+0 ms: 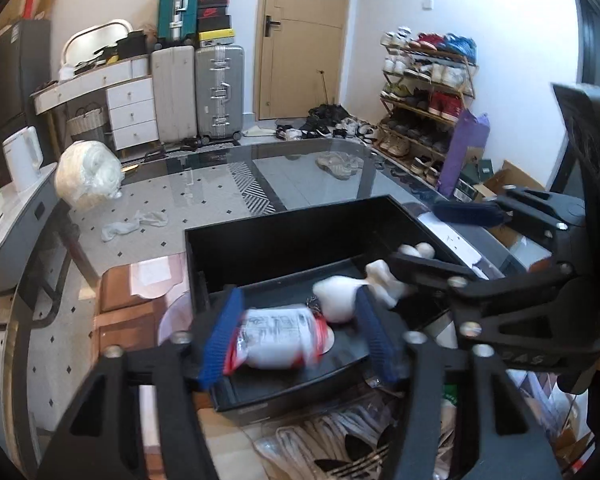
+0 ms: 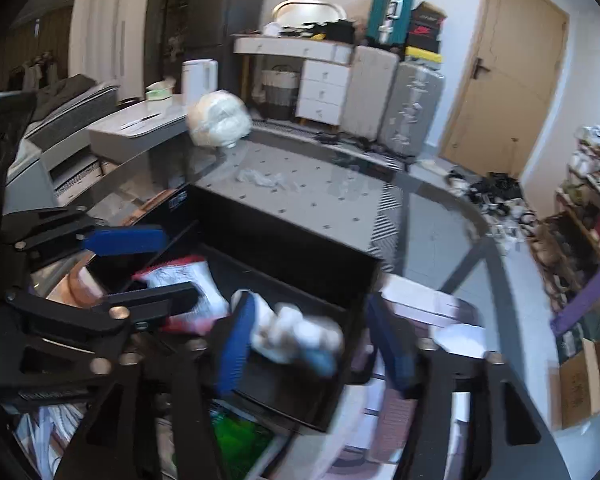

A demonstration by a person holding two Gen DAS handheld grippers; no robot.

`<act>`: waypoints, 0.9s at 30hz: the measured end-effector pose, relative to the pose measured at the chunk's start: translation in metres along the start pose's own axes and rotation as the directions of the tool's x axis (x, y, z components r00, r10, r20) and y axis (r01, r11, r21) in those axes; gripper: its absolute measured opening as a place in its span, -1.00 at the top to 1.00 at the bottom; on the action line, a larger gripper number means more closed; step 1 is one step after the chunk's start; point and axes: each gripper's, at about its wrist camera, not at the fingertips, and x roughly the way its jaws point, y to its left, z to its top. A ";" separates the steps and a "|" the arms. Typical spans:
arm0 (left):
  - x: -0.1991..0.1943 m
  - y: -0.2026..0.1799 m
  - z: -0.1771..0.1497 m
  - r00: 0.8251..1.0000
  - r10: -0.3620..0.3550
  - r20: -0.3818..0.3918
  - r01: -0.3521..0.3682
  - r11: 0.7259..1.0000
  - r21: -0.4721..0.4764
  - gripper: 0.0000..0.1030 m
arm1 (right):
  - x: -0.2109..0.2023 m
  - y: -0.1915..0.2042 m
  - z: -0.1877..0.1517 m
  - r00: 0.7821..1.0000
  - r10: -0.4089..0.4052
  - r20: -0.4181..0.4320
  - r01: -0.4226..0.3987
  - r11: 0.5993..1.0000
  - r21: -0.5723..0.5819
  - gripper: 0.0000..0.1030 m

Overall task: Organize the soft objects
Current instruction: 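Lower the packet into the black box with the left tool while the right tool drops the plush in, then grasp the white foam sleeve with the right tool while the left tool reaches the Adidas bag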

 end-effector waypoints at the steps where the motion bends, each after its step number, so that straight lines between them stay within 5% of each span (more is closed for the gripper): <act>1: -0.005 0.002 -0.001 1.000 -0.005 0.011 0.005 1.000 -0.020 -0.37 | -0.005 -0.002 -0.003 1.000 -0.008 0.012 0.008 1.000 0.007 -0.65; 3: -0.015 0.006 -0.001 0.999 -0.018 0.035 0.020 0.998 -0.057 -0.49 | -0.017 -0.009 -0.006 0.999 0.002 0.042 -0.003 1.000 0.030 -0.90; 6: -0.033 0.009 -0.004 0.997 0.009 0.072 -0.002 0.996 -0.091 -1.00 | -0.034 -0.017 -0.012 0.997 0.037 0.064 -0.042 0.997 0.072 -0.96; 14: -0.070 0.006 -0.019 0.991 0.079 0.112 -0.066 0.991 -0.114 -1.00 | -0.082 -0.025 -0.035 0.986 0.121 0.118 -0.139 0.978 0.158 -0.99; 27: -0.108 0.002 -0.051 0.988 0.066 0.139 -0.046 0.989 -0.144 -1.00 | -0.129 0.000 -0.076 0.974 0.175 0.144 -0.195 0.971 0.141 -0.99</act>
